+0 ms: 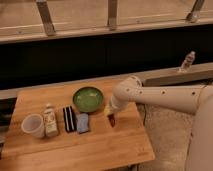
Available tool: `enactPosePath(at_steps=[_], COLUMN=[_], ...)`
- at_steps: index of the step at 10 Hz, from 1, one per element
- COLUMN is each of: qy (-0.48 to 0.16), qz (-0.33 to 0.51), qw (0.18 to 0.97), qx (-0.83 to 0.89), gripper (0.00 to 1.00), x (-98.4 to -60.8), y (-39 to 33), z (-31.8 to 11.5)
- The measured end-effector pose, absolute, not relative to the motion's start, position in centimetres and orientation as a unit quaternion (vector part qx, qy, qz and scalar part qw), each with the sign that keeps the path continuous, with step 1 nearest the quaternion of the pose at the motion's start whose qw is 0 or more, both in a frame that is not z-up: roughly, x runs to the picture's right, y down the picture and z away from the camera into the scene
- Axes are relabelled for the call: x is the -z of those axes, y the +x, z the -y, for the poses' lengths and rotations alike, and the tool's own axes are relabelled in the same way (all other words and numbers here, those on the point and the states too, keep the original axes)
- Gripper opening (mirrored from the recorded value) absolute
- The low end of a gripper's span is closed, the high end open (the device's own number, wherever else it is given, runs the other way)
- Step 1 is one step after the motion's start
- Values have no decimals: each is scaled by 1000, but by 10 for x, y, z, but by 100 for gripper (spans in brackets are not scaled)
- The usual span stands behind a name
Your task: Drag the pepper across the table
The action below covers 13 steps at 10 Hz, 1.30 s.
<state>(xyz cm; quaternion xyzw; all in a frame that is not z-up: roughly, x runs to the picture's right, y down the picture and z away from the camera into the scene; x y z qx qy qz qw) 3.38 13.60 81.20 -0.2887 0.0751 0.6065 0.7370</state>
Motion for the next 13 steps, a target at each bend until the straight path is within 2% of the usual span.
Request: enactPosePath(at_steps=[2,4,7,11,13], qy=[-292,-294,-296,-294,-291], qz=[-79,-101,-134,-144,-143], qw=[732,705,645,581,577], qx=[-610,-637,-692,-746,-749], gripper=[0,0,0,0,4], x=[-815,-835,-868,-875,-875], y=[33,52,110,160,164], z=[-136,-134,-143,-164,-166])
